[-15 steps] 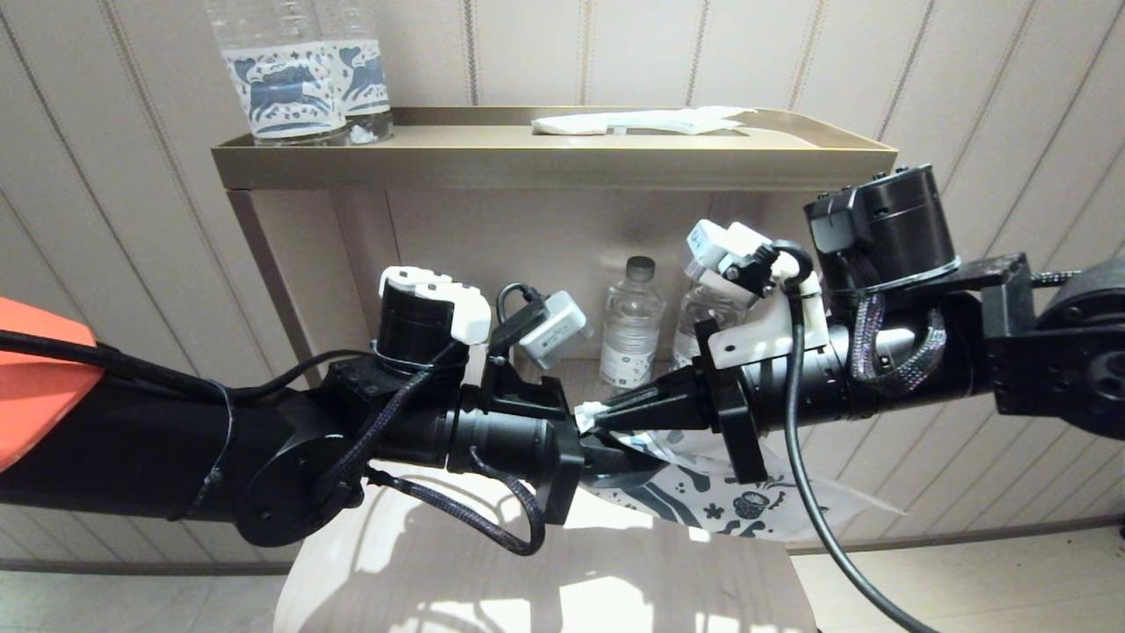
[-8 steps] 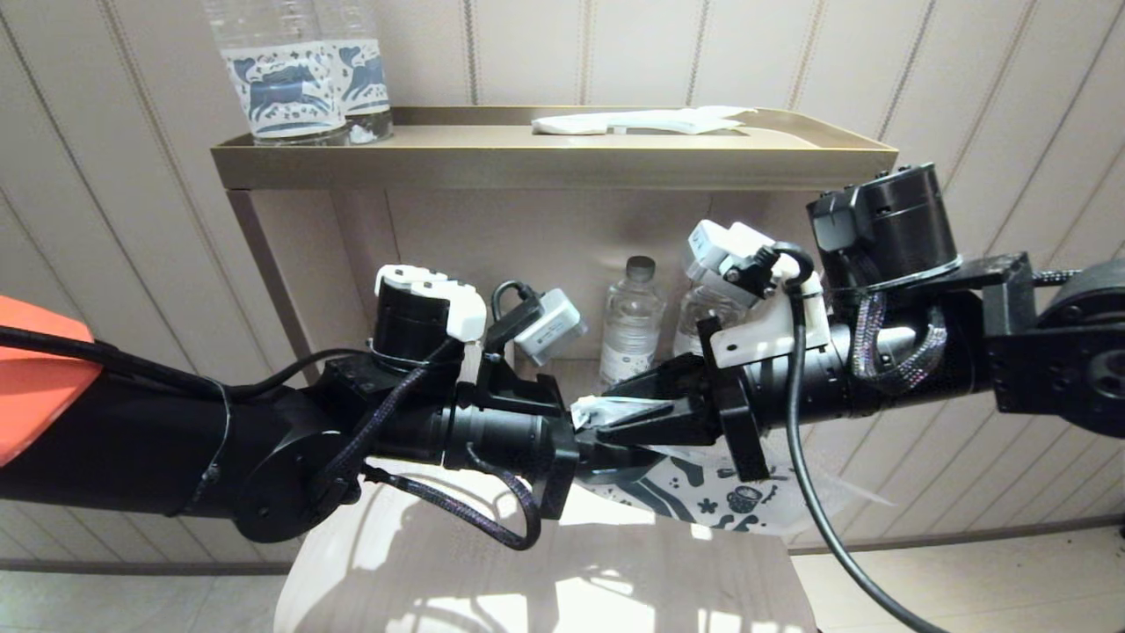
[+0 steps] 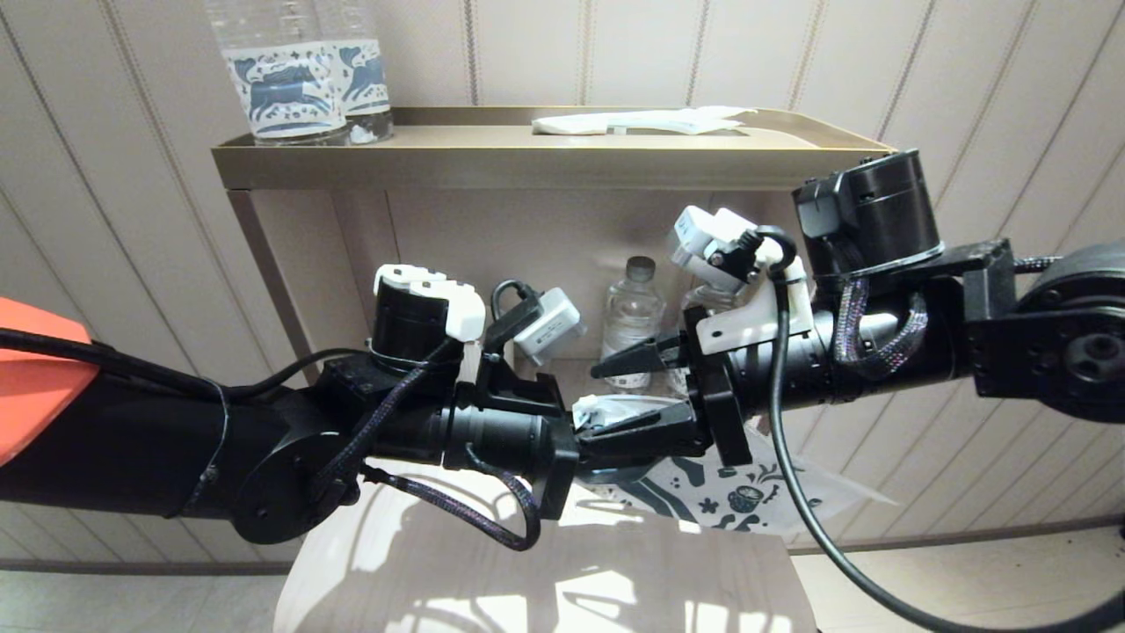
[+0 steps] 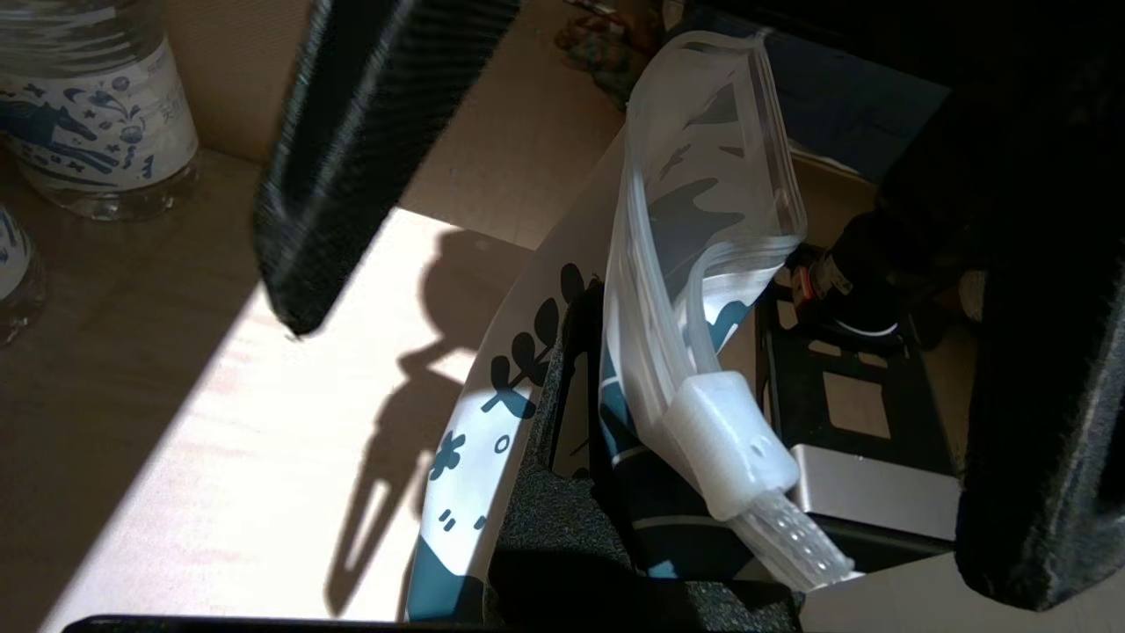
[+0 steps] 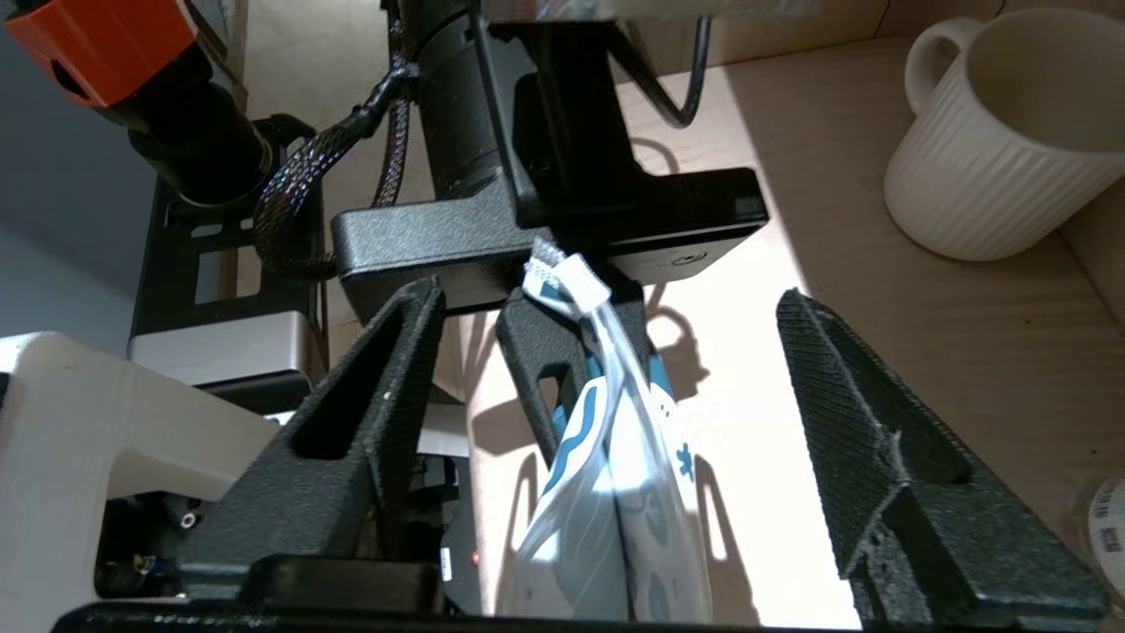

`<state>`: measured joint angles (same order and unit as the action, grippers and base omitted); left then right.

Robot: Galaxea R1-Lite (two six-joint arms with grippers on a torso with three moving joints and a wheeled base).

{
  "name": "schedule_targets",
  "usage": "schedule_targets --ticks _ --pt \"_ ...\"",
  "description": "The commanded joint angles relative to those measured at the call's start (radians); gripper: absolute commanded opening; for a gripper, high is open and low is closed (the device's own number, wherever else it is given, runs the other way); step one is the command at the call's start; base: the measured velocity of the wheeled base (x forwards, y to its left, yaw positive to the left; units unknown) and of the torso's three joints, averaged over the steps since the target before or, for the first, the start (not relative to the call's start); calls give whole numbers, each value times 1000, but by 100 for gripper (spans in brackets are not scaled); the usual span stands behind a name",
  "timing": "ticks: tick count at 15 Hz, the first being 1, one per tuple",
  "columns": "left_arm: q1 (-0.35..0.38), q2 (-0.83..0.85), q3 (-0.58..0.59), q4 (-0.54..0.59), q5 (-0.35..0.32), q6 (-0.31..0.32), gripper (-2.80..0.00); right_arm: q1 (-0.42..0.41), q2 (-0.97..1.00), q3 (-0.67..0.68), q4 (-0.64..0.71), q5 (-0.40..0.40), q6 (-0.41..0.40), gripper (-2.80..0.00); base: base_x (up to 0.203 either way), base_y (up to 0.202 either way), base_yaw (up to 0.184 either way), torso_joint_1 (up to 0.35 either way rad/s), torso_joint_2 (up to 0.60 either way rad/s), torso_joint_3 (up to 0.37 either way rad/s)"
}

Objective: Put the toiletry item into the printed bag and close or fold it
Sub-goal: Close the strorage bag and place it on the desk

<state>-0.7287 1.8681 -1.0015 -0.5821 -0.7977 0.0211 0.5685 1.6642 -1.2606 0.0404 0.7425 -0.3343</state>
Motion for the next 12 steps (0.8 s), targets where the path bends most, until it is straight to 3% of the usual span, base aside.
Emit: schedule_targets --ticks 1,12 --pt "0 0 0 -4 -5 0 -280 4 8 -15 1 5 -2 0 0 0 0 0 0 0" --pt "0 -1 3 -5 -5 0 -280 7 17 -11 -6 8 -8 0 0 0 0 0 0 0"
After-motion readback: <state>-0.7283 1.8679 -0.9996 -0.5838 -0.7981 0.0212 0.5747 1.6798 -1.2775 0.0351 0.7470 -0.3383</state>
